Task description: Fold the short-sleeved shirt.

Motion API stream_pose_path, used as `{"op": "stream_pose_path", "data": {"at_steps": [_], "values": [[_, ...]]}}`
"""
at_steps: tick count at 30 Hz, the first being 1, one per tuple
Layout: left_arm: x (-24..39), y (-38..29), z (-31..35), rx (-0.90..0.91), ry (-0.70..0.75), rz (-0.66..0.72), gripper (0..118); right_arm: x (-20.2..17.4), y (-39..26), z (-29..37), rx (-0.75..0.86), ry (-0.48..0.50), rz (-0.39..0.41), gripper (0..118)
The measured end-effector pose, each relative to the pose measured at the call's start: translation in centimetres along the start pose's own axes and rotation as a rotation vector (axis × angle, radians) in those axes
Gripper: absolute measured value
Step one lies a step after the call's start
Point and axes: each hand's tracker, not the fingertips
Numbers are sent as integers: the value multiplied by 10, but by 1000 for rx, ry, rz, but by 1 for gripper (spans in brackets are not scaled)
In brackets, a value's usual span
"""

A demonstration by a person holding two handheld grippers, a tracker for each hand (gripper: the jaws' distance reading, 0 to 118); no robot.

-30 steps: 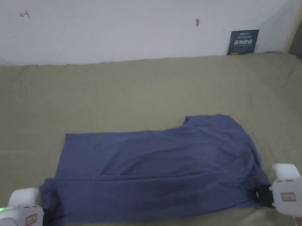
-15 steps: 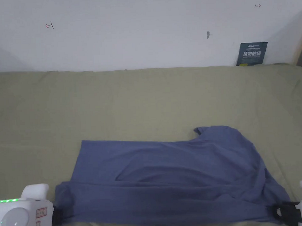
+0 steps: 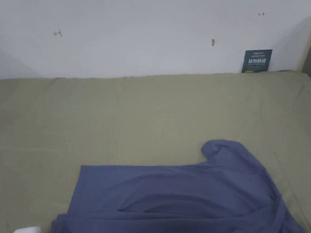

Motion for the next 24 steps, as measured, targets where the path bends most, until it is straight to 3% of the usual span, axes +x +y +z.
{"op": "stream_pose_path", "data": {"at_steps": [3, 4, 5, 6, 7, 8, 9, 10, 12, 17, 18, 19, 20, 21, 22, 24], "values": [[-4, 2, -5, 10, -7, 42, 3, 1, 2, -5, 10, -5, -27, 16], [-5, 2, -5, 19, -11, 54, 3, 2, 3, -5, 11, -6, -35, 22], [-6, 3, -4, 33, -25, 64, 5, 3, 4, -4, 22, 2, -52, 41], [-10, 4, -3, 47, -40, 77, 23, 5, 6, -3, 29, -12, -63, 73], [-10, 5, -2, 49, -35, 75, 82, 2, 5, -1, 19, -52, -65, 111], [-11, 6, -3, 44, -18, 73, 117, 2, 6, 0, 0, -58, -53, 118], [-12, 7, -4, 26, -6, 65, 118, 5, 5, 2, 2, -56, -49, 118], [-22, 12, 4, 141, -4, 22, 115, 8, 5, 9, 32, -68, -43, 118], [-26, 14, 16, 53, 14, 58, 115, 0, 11, 23, 15, -77, -44, 118], [-18, 41, 26, 125, -9, 60, 104, -5, 31, 35, 123, -84, -30, 108], [-18, 54, 24, 132, -21, 51, 92, -8, 40, 36, 153, -91, -24, 97], [-13, 65, 19, 146, -15, 43, 38, -6, 48, 34, 196, -163, -114, 53], [-8, 75, 14, 171, -17, 57, 5, -7, 56, 30, 216, -177, -112, 13], [-2, 90, 7, 168, -9, 49, 5, -7, 65, 29, 236, -152, -112, 0], [-8, 103, -10, 167, -17, 40, 5, -5, 77, 25, 219, -96, -115, 0], [-1, 130, -30, 179, -52, 40, 5, -6, 98, 17, 214, -102, -126, 0]]}}
